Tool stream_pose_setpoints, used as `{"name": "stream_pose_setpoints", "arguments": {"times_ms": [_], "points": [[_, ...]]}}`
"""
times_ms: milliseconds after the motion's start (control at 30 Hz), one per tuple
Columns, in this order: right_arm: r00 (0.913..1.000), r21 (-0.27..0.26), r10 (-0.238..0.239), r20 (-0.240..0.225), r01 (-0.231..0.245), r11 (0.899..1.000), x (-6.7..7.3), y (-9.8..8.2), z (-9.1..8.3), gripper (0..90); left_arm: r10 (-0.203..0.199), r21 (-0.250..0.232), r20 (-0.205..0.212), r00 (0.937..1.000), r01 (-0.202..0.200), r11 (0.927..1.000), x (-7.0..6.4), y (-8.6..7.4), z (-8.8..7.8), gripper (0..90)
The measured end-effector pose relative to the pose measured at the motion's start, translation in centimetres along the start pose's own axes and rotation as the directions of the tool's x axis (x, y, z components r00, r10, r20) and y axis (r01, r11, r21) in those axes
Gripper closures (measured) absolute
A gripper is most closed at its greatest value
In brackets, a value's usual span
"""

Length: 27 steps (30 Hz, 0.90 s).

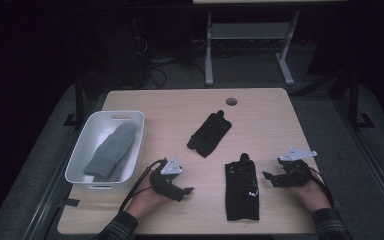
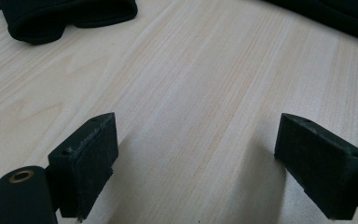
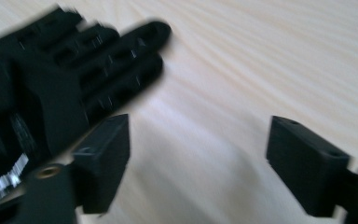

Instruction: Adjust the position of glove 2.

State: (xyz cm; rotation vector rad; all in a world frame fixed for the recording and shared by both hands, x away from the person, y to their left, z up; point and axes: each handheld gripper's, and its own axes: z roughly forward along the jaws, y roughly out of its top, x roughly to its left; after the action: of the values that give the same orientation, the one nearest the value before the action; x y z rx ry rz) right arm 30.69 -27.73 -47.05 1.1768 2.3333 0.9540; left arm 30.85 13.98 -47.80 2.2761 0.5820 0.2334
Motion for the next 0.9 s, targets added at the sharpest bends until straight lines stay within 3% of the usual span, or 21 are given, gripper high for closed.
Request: {"name": "stream_pose_setpoints", "arguments": {"times_ms": [167,300,567,600,700,900], "points": [[0.9996,-0.008,0.023,-0.014,-0.023,1.0,-0.2,-1.2,-0.4,15.3,-0.003,0.011,-0.009,1.0,0.003,0.9999,0.2,0.1,-0.3,17.1],[0.9999,-0.007,0.016,-0.003,-0.016,1.0,0.0,-1.5,-0.3,13.9,-0.039,0.007,0.005,0.9992,0.039,0.9992,0.7,0.5,-0.8,31.9],[0.9991,-0.021,0.035,-0.024,-0.036,0.999,-0.2,-1.7,0.0,12.5,-0.103,0.01,0.01,0.9947,0.102,0.9947,2.1,2.8,-1.3,86.1],[0.999,-0.021,0.036,-0.025,-0.036,0.999,-0.2,-1.7,0.0,12.4,-0.113,0.015,0.009,0.9936,0.112,0.9935,2.3,3.1,-1.2,89.3],[0.999,-0.02,0.035,-0.03,-0.035,0.999,-0.2,-1.7,0.0,12.0,-0.114,0.037,-0.011,0.9935,0.114,0.9928,2.8,4.3,-0.8,89.4],[0.9988,-0.017,0.04,-0.03,-0.041,0.999,-0.2,-1.7,0.0,11.9,-0.125,0.0,-0.044,0.9912,0.125,0.9922,4.6,6.6,0.1,89.5]]}}
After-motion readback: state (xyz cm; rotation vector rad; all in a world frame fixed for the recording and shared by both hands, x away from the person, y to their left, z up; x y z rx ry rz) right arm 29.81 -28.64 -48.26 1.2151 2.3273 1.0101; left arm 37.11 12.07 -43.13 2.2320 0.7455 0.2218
